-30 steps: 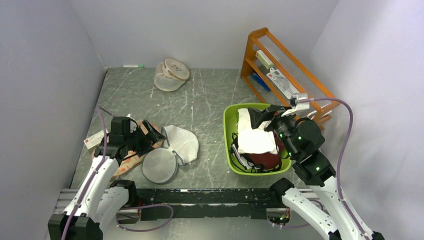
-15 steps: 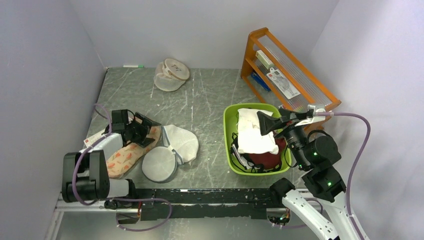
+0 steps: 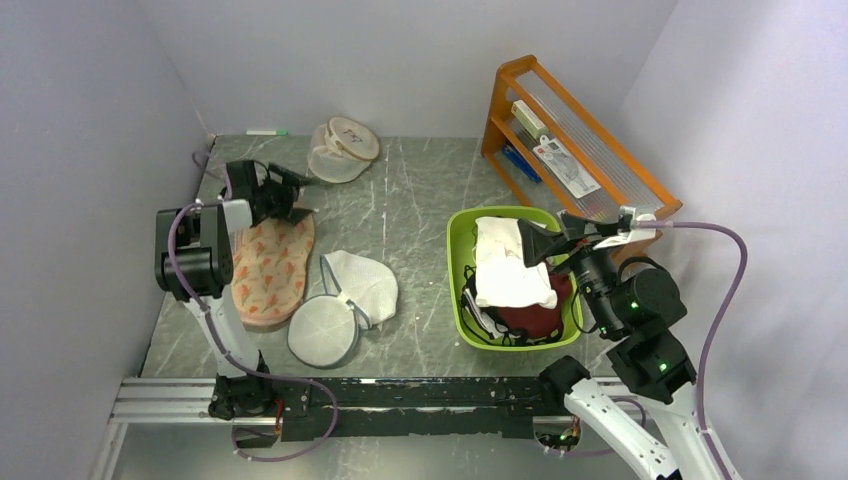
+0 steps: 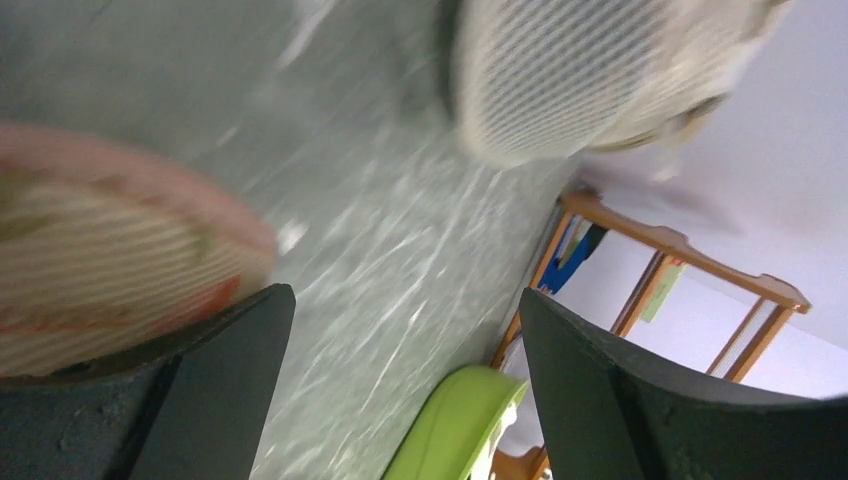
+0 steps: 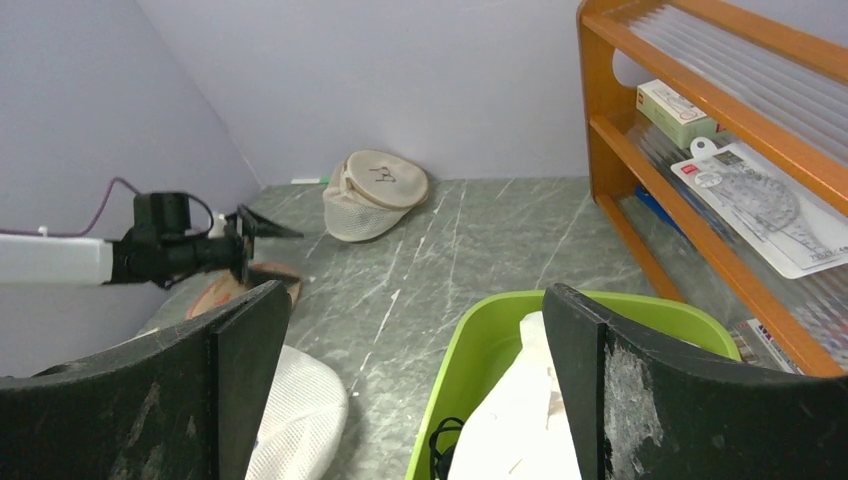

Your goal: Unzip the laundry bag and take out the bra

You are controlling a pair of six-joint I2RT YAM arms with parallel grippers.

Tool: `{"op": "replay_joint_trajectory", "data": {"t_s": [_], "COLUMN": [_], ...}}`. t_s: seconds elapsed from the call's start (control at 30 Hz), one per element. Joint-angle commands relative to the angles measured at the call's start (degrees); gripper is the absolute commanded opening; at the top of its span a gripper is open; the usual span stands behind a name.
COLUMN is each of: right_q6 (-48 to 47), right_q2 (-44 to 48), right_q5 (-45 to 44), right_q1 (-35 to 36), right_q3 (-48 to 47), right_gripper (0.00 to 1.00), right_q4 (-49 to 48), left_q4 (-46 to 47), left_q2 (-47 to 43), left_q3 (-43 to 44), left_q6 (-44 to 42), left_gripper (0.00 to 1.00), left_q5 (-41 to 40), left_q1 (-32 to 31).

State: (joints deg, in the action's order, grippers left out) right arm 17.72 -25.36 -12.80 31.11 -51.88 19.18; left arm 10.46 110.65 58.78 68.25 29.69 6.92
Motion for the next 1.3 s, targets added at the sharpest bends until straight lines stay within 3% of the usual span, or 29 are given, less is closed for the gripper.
{"op": "replay_joint_trajectory", "data": {"t_s": [0.0,0.07,0.23,0.4,0.53,0.63,0.7,0.87,1.0,1.13,1.27], "right_q6": [-0.7,-0.9,-1.1,-0.4,0.9,2.1,2.4,1.6,-0.5,-2.4,-2.8], "right_q2": [1.5,2.2,2.3,-0.1,-2.3,-2.5,-2.2,-0.2,1.7,2.3,1.2], "right_q5": [-1.1,-1.6,-1.8,-0.3,1.4,2.9,3.2,0.5,-0.8,-2.5,-3.1], "right_q1": [-0.4,-0.4,-0.4,-0.4,-0.4,-0.4,-0.4,-0.4,-0.4,-0.4,-0.4], "right_q3": [-2.2,-1.8,0.2,1.2,0.6,0.4,0.0,-4.2,-7.7,-9.7,-9.8], "right_gripper": [1.0,1.0,1.0,1.0,1.0,1.0,1.0,1.0,1.0,1.0,1.0], "right_q4": [2.2,2.2,1.1,-0.9,-1.9,-1.9,-1.0,3.2,4.8,6.6,7.2], "left_q4": [-9.9,-13.3,-16.6,-28.6,-25.7,-21.2,-19.5,-29.3,-27.5,-26.7,-23.7], "left_q2": [0.1,-3.9,-17.6,-23.7,-26.0,-22.9,-17.0,2.0,10.8,10.6,-0.8], "left_q3": [14.3,15.0,5.2,-0.6,-7.0,-8.4,-5.0,14.9,23.5,30.1,24.6], "left_q6": [-11.7,-16.3,-23.1,-27.3,-25.8,-23.6,-22.2,-23.6,-25.7,-31.9,-30.9], "left_gripper": [0.95,0.95,0.95,0.95,0.95,0.95,0.95,0.95,0.95,0.95,0.95], "left_q5": [0.8,-1.3,-6.3,-13.1,-13.3,-11.5,-8.9,-12.2,-9.7,-7.3,-5.9], "left_q1": [0.3,0.3,0.3,1.2,2.2,3.2,4.0,5.6,7.2,6.5,5.6]}}
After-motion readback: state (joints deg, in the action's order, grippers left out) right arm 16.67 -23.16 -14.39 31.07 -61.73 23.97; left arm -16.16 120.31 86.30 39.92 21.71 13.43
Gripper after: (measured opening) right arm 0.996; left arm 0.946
